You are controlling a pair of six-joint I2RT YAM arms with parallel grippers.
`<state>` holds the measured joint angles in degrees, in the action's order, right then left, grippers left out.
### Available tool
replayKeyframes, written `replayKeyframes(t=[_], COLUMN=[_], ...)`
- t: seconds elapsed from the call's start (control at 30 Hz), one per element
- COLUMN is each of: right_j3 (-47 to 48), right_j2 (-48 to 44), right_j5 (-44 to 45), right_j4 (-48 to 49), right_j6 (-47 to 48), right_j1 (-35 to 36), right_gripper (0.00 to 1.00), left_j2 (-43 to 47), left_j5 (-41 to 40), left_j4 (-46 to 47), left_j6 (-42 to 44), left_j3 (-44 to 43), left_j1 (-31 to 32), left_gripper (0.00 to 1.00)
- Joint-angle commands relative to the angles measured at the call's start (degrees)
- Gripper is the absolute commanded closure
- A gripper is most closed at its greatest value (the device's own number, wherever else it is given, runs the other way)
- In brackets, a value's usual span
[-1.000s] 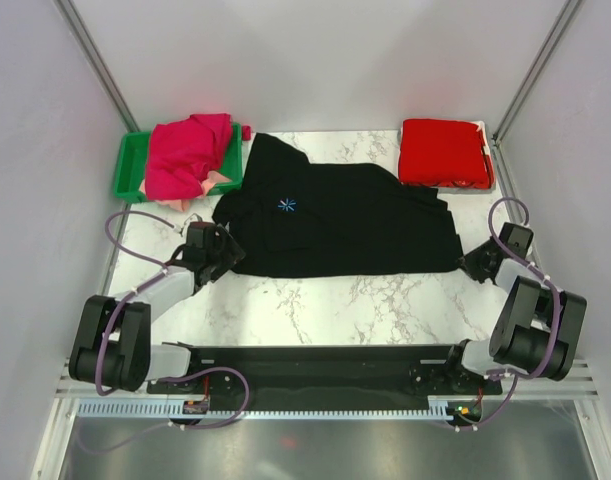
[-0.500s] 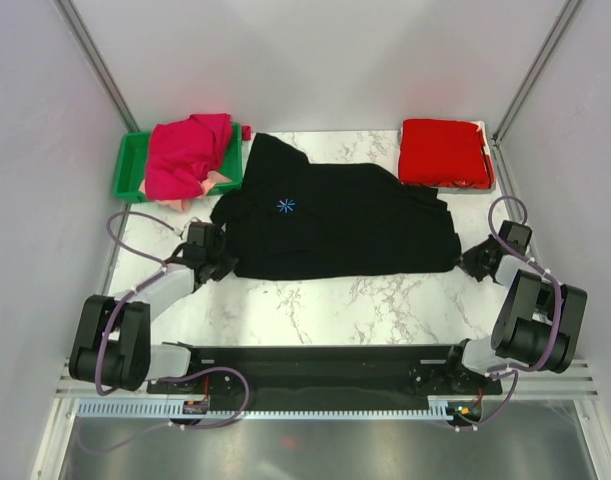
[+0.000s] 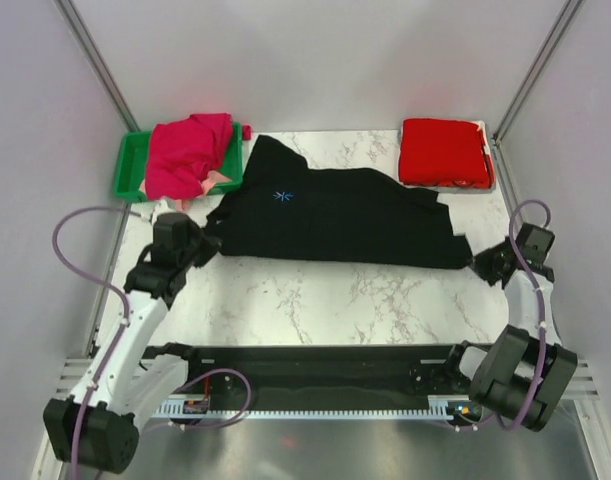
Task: Fold and stack the t-shirts
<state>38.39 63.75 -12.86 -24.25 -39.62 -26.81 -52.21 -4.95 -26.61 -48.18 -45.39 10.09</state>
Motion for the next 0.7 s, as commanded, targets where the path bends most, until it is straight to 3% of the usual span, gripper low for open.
replayKeyframes(t=[0.0,0.27,0.6,0.67], right_j3=[-6.48,-9.65,-9.83,-9.30], right_j2=[2.17,-5.47,-13.46,-13.74], right_j5=[-2.15,1.17,3.63,3.20], right_j4=[-6.94,-12.39,-20.66,-22.06], right_j6=[2.25,3.93,1.21,0.95], right_j1=[-7.26,-8.88,-9.23,-9.23], right_gripper=[1.00,1.00,1.00,0.82], left_j2=[7.62,19.50,29.17,31.54], left_j5=[-1.38,-1.38,0.20,1.17], left_j4=[-10.64,-18.73,-29.11,-30.77], left_j6=[-6.03,-13.51,-19.22,-18.88], left_j3=[10.21,16.73,14.89,14.02], left_j1=[-0.51,-0.51,-0.42,-0.42], left_gripper=[0.98,0.96,0.89,0.77])
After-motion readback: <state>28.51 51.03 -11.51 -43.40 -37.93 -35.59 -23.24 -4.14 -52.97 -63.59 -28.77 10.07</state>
